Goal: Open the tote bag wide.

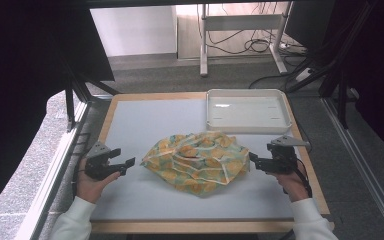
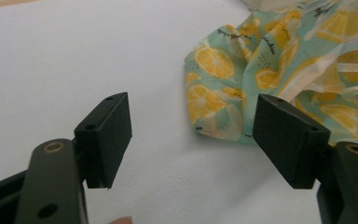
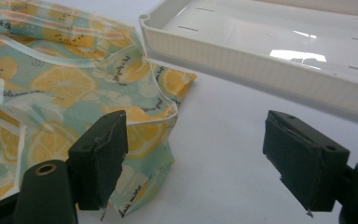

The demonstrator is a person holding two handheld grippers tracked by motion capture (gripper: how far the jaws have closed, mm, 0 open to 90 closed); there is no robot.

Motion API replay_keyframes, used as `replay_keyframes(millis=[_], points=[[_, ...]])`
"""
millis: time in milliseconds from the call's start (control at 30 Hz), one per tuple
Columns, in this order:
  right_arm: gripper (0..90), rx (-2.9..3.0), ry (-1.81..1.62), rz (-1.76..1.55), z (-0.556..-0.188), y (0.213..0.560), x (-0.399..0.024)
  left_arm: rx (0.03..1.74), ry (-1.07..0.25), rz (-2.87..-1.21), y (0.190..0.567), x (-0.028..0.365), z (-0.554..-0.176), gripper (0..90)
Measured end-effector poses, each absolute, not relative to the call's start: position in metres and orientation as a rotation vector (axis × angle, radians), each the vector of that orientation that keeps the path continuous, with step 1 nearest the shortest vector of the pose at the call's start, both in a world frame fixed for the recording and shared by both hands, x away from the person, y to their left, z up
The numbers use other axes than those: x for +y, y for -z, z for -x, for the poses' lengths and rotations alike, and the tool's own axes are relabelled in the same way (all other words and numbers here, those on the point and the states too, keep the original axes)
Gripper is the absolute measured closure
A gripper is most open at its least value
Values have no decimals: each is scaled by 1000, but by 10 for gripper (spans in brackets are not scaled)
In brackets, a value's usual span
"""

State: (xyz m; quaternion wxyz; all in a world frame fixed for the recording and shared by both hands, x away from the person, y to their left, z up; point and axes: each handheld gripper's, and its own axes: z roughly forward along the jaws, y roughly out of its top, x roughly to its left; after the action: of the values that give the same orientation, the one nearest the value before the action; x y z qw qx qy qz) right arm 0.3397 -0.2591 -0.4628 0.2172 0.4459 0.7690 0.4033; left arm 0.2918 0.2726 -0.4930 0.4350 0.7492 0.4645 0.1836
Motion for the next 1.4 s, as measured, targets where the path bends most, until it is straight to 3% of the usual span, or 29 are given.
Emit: replay_keyframes(millis=[367,867,1400], points=[[219,2114,-1116,-1248,-341,462,-260,1064,-393,-1875,481,262,-278,384],[216,2117,-1127,-1241,-344,463,-260,994,-359,-1939,475,239,-261,386],[210,2114,-1126,-1265,-346,466,-263,884,-360,-2038,477,186,-260,374]])
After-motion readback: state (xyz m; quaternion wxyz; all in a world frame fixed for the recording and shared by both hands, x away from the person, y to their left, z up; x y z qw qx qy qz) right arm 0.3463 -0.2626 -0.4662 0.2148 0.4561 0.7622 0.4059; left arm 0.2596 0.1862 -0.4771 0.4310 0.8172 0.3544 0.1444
